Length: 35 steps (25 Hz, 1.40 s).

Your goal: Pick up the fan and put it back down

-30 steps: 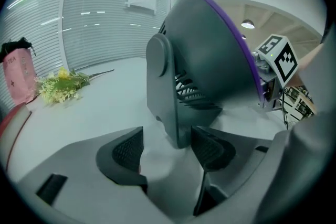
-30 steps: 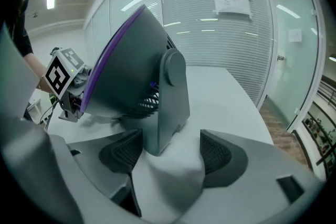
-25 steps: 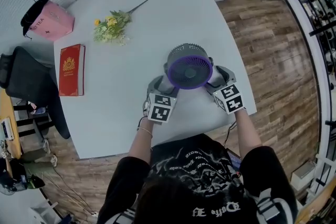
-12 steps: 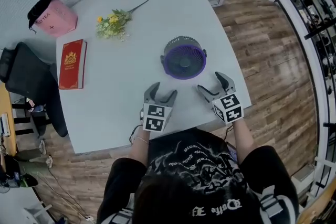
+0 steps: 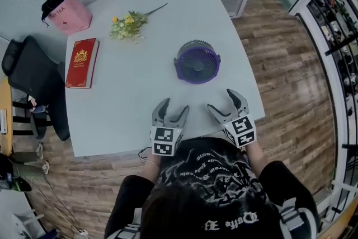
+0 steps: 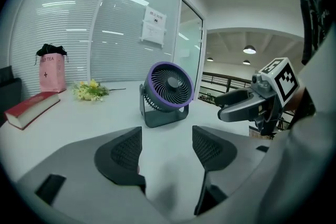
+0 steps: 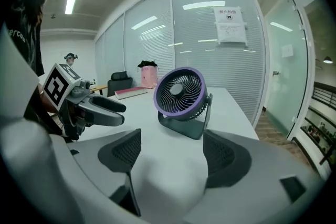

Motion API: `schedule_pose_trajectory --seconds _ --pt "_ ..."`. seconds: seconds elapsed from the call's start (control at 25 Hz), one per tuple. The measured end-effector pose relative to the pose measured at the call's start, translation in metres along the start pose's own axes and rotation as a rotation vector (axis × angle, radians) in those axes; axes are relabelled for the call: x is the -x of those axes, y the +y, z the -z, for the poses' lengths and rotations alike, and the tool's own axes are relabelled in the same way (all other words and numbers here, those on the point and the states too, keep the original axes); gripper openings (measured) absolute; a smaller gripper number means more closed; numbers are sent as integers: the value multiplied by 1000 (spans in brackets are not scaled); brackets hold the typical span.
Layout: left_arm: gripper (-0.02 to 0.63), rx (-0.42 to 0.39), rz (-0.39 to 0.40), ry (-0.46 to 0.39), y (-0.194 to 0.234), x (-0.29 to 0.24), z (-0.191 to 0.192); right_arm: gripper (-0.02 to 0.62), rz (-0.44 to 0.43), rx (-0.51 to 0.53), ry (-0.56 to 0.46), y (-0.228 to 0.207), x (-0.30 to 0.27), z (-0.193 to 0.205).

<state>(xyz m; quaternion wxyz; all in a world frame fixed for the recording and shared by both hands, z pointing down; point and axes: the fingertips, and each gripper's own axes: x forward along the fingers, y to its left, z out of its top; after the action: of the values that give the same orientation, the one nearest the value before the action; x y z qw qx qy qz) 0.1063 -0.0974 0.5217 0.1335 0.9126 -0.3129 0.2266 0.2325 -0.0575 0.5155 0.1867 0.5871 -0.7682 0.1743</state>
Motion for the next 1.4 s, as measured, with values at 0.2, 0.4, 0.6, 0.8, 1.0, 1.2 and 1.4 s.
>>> schedule_pose_trajectory --seconds 0.2,0.4,0.6,0.8,1.0,1.2,1.4 --pt "304 29 -26 -20 3 4 -2 377 25 -37 -7 -6 7 5" --pt "302 21 -15 -24 0 3 -4 373 51 -19 -10 -11 11 2" --pt "202 -25 -1 -20 -7 0 -3 239 75 2 -3 -7 12 3" --pt "29 -15 -21 -56 -2 5 -6 41 91 19 -18 -6 14 -3" --pt "21 50 -1 -95 -2 10 -12 8 88 12 -16 -6 16 -2" --pt "20 71 -3 -105 0 11 -13 6 90 8 -11 -7 15 0" --pt "20 66 -7 -97 1 10 -13 6 91 27 -12 -7 14 -3"
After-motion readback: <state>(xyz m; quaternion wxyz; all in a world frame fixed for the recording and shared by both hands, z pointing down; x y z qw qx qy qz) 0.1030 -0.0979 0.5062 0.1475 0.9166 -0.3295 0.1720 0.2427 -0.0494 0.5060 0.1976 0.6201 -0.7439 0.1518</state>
